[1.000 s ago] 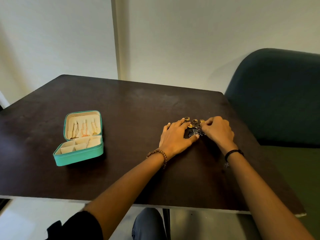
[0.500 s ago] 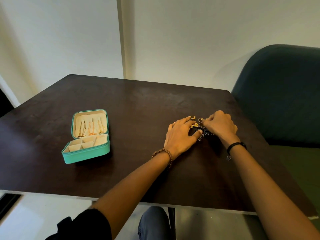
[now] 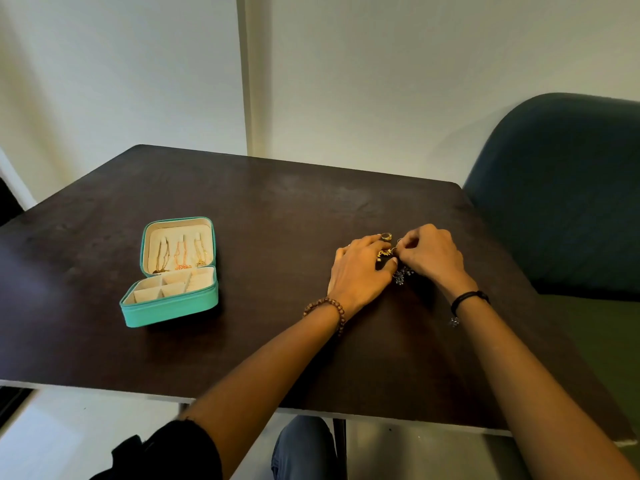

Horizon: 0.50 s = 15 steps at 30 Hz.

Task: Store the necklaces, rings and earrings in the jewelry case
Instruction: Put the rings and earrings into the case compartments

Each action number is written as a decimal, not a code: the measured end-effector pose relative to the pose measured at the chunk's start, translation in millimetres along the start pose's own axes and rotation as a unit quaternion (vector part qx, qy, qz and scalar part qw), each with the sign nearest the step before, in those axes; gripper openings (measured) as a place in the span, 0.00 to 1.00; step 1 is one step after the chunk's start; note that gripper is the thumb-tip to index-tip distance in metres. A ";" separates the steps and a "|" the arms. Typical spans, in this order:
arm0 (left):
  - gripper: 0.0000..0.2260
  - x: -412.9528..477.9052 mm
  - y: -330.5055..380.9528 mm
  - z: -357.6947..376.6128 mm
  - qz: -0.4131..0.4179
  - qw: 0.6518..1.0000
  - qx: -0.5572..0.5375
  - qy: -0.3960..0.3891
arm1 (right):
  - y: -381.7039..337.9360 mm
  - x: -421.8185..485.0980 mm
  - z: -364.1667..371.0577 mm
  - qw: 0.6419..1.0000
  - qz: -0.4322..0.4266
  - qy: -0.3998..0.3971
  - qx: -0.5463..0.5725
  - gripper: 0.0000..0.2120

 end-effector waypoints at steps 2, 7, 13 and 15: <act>0.18 -0.3 -0.1 -1.8 -0.001 1.000 -0.016 0.010 | -2.2 -2.4 1.9 1.000 -0.014 0.017 0.021 0.04; 0.14 -3.4 -1.0 -11.3 -0.009 0.993 -0.087 0.074 | -7.6 -16.7 -4.7 0.994 -0.052 0.089 0.038 0.05; 0.11 -15.0 0.7 -22.7 -0.034 0.985 -0.117 0.119 | -20.5 -42.1 -14.3 0.984 -0.112 0.123 0.067 0.09; 0.10 -24.0 3.9 -26.9 -0.034 0.985 -0.119 0.120 | -26.1 -51.9 -16.9 0.980 -0.131 0.128 0.078 0.09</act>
Point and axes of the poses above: each hand's wrist, its own x-axis towards the middle knuckle, its own z-axis out of the palm, y = z × x, the point moved 4 cm from there along x, towards the middle knuckle, and after that the axes turned 12 degrees about -x, right-handed, at the moved point
